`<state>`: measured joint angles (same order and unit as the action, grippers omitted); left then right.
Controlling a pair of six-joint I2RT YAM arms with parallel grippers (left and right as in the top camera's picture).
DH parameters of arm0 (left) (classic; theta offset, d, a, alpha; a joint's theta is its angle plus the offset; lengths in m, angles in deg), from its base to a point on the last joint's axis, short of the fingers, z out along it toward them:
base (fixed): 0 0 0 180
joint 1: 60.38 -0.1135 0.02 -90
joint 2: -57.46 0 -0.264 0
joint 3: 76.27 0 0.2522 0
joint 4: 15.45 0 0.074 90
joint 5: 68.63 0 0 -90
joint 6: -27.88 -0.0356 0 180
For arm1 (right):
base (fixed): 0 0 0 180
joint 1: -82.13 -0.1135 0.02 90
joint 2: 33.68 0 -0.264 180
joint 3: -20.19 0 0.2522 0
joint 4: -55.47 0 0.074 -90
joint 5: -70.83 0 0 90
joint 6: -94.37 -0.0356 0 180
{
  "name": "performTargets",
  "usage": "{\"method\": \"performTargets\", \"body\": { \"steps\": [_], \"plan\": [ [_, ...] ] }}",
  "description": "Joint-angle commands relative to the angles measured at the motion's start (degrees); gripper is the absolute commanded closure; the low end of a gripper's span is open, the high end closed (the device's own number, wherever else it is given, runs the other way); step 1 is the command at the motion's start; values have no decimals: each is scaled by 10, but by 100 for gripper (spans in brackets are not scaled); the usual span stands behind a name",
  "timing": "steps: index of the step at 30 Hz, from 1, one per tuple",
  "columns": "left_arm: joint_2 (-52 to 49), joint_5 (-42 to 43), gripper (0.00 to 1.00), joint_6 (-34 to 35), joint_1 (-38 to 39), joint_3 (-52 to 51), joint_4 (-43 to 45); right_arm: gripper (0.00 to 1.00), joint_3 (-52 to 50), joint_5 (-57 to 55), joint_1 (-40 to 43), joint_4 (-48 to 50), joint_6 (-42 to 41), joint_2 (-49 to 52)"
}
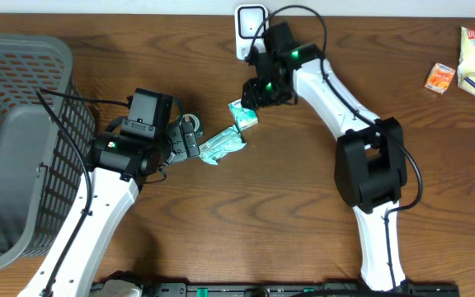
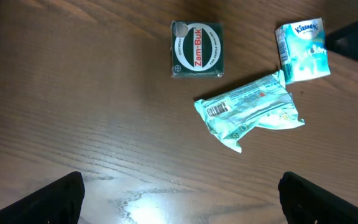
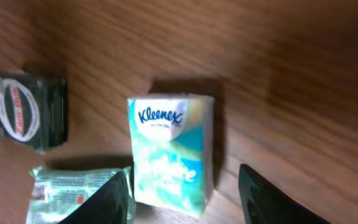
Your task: Scan the item barcode
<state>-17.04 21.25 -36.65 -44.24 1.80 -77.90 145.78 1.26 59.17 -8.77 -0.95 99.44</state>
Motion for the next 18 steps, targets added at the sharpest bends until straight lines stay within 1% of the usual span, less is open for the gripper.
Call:
{"method": "performTargets", "body": {
  "steps": [1,5,8,9,10,11,13,15,16,18],
  "plan": [
    [1,-1,2,1,-1,7,-1,47,-53,12,-2,38,3,2],
    [1,-1,2,1,-1,7,-1,47,-103,12,-4,79,-26,2],
    [1,-1,2,1,-1,7,-1,47,-126,20,-4,92,-31,2],
    [1,-1,3,1,-1,7,-1,51,-129,22,-4,93,-36,2],
    [1,-1,2,1,-1,7,-1,61,-130,22,-3,91,-43,2],
    [1,-1,2,1,-1,7,-1,73,-129,23,-2,89,-51,2],
    [1,-1,2,1,-1,7,-1,85,-129,23,1,84,-64,-1],
    [1,-1,2,1,-1,7,-1,93,-128,27,5,79,-78,-5],
    [1,-1,2,1,-1,7,-1,99,-127,32,9,76,-80,-7],
    [1,-1,2,1,-1,7,-2,99,-126,50,16,73,-78,-15]
  ]
}}
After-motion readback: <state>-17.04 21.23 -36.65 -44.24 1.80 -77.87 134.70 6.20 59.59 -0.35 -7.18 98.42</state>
